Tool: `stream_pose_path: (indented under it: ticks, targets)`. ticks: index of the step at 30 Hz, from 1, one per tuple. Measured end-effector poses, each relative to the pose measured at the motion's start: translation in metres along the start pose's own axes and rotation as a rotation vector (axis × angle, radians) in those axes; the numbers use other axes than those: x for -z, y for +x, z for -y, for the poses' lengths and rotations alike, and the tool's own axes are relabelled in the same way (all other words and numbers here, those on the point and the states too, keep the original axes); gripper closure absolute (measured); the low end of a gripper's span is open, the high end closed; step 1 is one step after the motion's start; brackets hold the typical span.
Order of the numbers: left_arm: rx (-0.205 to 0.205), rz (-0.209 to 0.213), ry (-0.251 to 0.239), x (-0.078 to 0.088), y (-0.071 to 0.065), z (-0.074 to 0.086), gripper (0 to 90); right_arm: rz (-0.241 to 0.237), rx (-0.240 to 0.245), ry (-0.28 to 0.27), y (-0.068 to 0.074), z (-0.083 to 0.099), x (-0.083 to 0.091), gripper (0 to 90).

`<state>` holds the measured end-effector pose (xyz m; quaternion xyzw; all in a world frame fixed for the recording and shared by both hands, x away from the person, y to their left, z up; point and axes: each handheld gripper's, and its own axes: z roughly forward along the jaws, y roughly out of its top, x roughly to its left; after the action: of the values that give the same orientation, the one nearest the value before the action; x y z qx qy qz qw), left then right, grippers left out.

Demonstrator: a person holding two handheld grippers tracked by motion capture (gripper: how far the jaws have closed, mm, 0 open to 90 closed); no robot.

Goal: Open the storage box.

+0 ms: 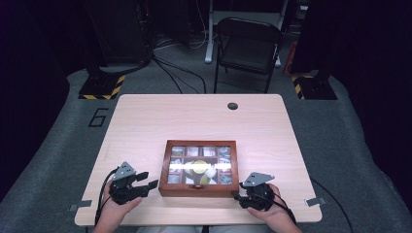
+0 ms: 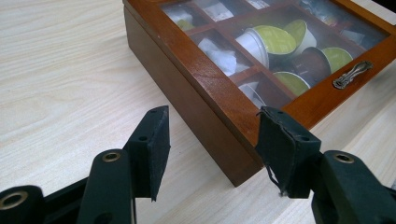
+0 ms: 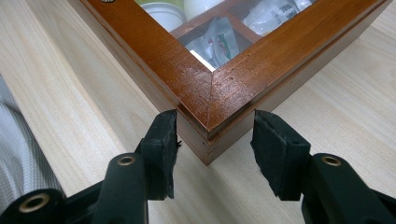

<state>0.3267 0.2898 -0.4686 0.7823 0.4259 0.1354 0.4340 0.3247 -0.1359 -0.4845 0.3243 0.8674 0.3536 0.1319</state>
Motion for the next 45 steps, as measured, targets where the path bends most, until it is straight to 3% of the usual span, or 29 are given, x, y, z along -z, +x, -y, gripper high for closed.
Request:
stream_pose_path:
  ticks: [3, 11, 15, 22, 25, 30, 33, 36, 39, 40, 43, 45]
  targets:
    - [0.002, 0.001, -0.007, 0.0, 0.0, 0.0, 44.0, -0.006, -0.003, -0.022, -0.001, -0.001, 0.003, 54.5]
    - [-0.006, 0.01, -0.006, 0.002, -0.003, 0.0, 43.9, -0.015, -0.022, -0.053, -0.001, -0.003, 0.007, 54.6]
    - [0.005, 0.009, -0.038, 0.008, -0.007, 0.0, 42.7, -0.024, -0.047, -0.099, -0.004, -0.006, 0.013, 53.3]
    - [0.022, 0.012, -0.068, 0.015, -0.008, 0.001, 36.0, -0.018, -0.076, -0.15, -0.005, -0.011, 0.019, 52.6]
    - [0.02, 0.016, -0.061, 0.016, -0.009, 0.002, 32.4, -0.019, -0.083, -0.163, -0.006, -0.012, 0.02, 52.5]
    - [0.004, -0.013, -0.049, 0.013, -0.014, 0.002, 24.6, -0.015, -0.084, -0.182, -0.008, -0.015, 0.021, 50.9]
    - [-0.018, 0.005, -0.039, 0.007, -0.02, 0.003, 26.7, -0.016, -0.088, -0.195, -0.009, -0.016, 0.023, 50.5]
    - [-0.058, 0.021, -0.005, -0.003, -0.026, 0.002, 37.8, -0.001, -0.084, -0.217, -0.009, -0.017, 0.025, 50.8]
    - [-0.058, 0.005, -0.007, -0.01, -0.027, -0.002, 40.7, 0.001, -0.085, -0.218, -0.008, -0.017, 0.025, 50.6]
    - [-0.052, -0.007, -0.028, -0.012, -0.027, -0.004, 41.0, 0.0, -0.084, -0.217, -0.008, -0.017, 0.025, 50.4]
    - [-0.043, -0.004, -0.037, -0.015, -0.026, -0.008, 40.8, 0.003, -0.081, -0.214, -0.008, -0.017, 0.024, 50.5]
    - [-0.06, 0.003, -0.022, -0.018, -0.025, -0.011, 40.2, 0.003, -0.081, -0.212, -0.008, -0.017, 0.024, 50.5]
